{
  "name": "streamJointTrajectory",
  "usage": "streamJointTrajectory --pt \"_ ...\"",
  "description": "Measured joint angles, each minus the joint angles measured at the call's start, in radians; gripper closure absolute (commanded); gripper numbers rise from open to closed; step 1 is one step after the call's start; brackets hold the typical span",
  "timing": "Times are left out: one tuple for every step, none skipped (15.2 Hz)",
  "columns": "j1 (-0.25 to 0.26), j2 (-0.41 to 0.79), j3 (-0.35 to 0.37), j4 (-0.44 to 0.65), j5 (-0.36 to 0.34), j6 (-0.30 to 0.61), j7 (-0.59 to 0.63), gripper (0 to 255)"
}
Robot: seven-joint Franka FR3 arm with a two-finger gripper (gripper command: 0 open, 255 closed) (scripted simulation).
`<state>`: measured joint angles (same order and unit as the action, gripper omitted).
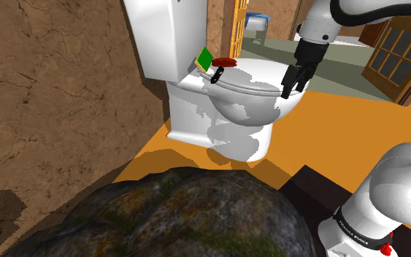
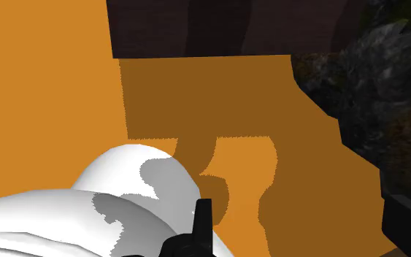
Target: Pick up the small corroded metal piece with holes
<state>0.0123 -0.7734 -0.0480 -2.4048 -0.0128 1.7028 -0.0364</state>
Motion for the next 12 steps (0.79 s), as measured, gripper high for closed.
streamJointTrajectory --pt "0.0 0.0 0.0 0.0 0.0 0.0 0.0 0" --pt "-0.002 0.018 0.01 0.007 0.006 0.011 0.021 0" --pt "-0.005 0.045 0.028 0.023 0.016 0.024 0.058 0" --pt "-0.011 0.079 0.04 0.046 0.022 0.037 0.094 0" --pt "-0.015 0.112 0.062 0.063 0.033 0.055 0.14 0" --pt "-0.022 0.148 0.078 0.091 0.039 0.065 0.184 0" --pt "-0.031 0.186 0.092 0.118 0.042 0.079 0.225 0" --pt "-0.038 0.221 0.106 0.14 0.046 0.093 0.269 0" --pt "-0.045 0.252 0.122 0.161 0.049 0.105 0.314 0" --pt "-0.053 0.293 0.138 0.199 0.05 0.109 0.36 0" --pt "-0.06 0.33 0.151 0.227 0.049 0.121 0.406 0" --pt "-0.068 0.369 0.164 0.264 0.047 0.124 0.45 0"
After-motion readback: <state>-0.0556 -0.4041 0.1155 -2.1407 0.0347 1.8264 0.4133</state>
